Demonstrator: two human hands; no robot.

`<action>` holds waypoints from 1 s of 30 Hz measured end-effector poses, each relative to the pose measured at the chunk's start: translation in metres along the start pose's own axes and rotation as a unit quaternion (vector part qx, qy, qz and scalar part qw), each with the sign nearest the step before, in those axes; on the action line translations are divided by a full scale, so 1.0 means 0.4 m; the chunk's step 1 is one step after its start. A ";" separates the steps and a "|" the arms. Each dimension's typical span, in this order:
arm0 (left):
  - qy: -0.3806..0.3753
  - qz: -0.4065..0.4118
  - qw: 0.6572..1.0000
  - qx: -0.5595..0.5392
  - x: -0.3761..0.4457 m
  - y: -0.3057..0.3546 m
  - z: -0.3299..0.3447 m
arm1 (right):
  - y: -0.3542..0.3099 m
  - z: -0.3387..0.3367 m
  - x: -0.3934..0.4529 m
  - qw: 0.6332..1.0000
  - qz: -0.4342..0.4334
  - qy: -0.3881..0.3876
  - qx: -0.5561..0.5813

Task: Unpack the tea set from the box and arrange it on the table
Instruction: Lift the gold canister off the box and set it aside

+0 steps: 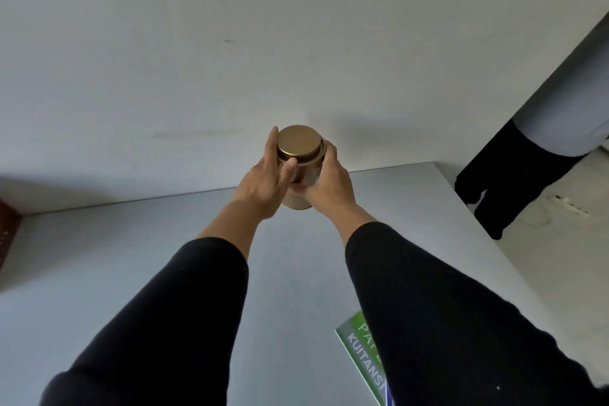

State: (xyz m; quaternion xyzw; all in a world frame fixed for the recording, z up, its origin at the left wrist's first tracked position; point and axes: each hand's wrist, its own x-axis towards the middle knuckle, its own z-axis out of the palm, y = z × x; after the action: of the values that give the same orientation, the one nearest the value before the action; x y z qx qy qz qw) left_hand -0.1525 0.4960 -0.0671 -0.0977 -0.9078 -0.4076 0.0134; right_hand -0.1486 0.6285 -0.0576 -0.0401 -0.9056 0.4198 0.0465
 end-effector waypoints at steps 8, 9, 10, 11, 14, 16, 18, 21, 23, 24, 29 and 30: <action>-0.032 -0.014 0.999 0.000 0.116 0.029 0.200 | 0.193 -0.064 0.113 0.999 0.033 -0.012 0.019; -0.034 -0.014 0.999 0.002 0.127 0.026 0.209 | 0.204 -0.061 0.123 0.999 0.034 -0.014 0.022; -0.037 -0.015 0.999 0.004 0.136 0.023 0.216 | 0.213 -0.058 0.132 0.999 0.035 -0.017 0.025; -0.041 -0.016 0.999 0.005 0.145 0.019 0.222 | 0.221 -0.054 0.142 0.999 0.036 -0.020 0.027; -0.050 -0.025 0.998 -0.002 0.167 0.006 0.237 | 0.240 -0.045 0.165 0.998 0.039 -0.027 0.028; -0.054 -0.033 0.998 -0.005 0.175 -0.001 0.245 | 0.250 -0.040 0.175 0.998 0.042 -0.032 0.031; -0.057 -0.038 0.998 -0.004 0.180 -0.008 0.254 | 0.260 -0.034 0.182 0.998 0.044 -0.036 0.029; -0.053 -0.032 0.998 -0.007 0.183 -0.012 0.264 | 0.273 -0.028 0.189 0.998 0.048 -0.035 0.025; -0.051 -0.023 0.998 -0.007 0.187 -0.012 0.269 | 0.277 -0.026 0.192 0.998 0.053 -0.032 0.027; -0.052 -0.020 0.998 -0.006 0.188 -0.011 0.272 | 0.279 -0.025 0.192 0.997 0.058 -0.029 0.029; -0.055 -0.014 0.997 -0.043 0.179 -0.014 0.286 | 0.283 -0.025 0.179 0.995 0.087 -0.035 0.022; -0.053 -0.015 0.997 -0.051 0.174 -0.015 0.286 | 0.283 -0.025 0.175 0.994 0.102 -0.043 0.013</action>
State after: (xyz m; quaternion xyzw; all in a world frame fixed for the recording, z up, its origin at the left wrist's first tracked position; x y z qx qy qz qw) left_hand -0.2157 0.5887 -0.1405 -0.1061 -0.8868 -0.4476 -0.0461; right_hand -0.2132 0.7170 -0.1341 -0.1134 -0.8924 0.4354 -0.0347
